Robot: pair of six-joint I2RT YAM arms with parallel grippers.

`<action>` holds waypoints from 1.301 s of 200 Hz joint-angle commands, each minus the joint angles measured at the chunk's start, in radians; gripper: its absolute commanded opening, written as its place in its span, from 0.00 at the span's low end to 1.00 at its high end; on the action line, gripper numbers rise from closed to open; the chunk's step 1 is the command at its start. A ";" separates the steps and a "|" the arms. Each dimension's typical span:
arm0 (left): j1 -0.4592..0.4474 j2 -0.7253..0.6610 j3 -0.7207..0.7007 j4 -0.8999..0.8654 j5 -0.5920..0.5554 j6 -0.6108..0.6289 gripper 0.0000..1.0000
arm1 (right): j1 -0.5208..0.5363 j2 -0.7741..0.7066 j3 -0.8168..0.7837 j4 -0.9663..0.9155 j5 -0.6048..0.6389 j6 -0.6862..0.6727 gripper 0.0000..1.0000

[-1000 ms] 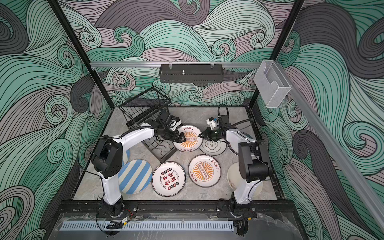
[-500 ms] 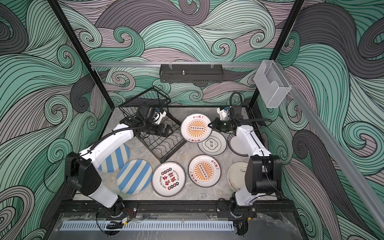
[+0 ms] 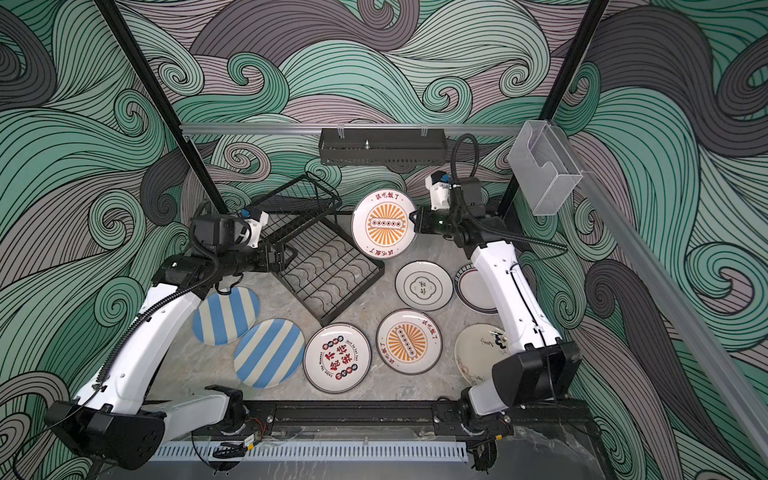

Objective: Load plates into a dish rack
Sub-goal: Place the plate on the dish rack.

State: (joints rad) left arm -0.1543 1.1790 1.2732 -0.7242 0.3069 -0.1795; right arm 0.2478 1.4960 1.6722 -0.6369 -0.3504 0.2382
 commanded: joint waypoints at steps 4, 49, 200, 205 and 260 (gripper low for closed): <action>0.100 -0.018 -0.053 0.024 0.044 -0.001 0.99 | 0.060 -0.027 0.099 0.035 0.171 0.001 0.00; 0.216 -0.010 -0.065 0.083 0.147 -0.045 0.99 | 0.166 0.045 0.205 0.116 0.330 0.000 0.00; 0.236 -0.008 -0.234 0.284 0.165 -0.049 0.99 | 0.364 0.563 0.699 0.415 0.529 -0.270 0.00; 0.236 -0.002 -0.236 0.286 0.174 -0.047 0.99 | 0.363 0.574 0.706 0.427 0.519 -0.284 0.00; 0.236 0.028 -0.233 0.283 0.219 -0.046 0.99 | 0.369 0.646 0.728 0.517 0.498 -0.386 0.00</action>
State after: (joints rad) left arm 0.0727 1.2068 1.0313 -0.4686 0.4919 -0.2321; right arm 0.6079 2.1250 2.3676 -0.2329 0.1497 -0.0921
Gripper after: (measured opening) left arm 0.986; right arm 0.073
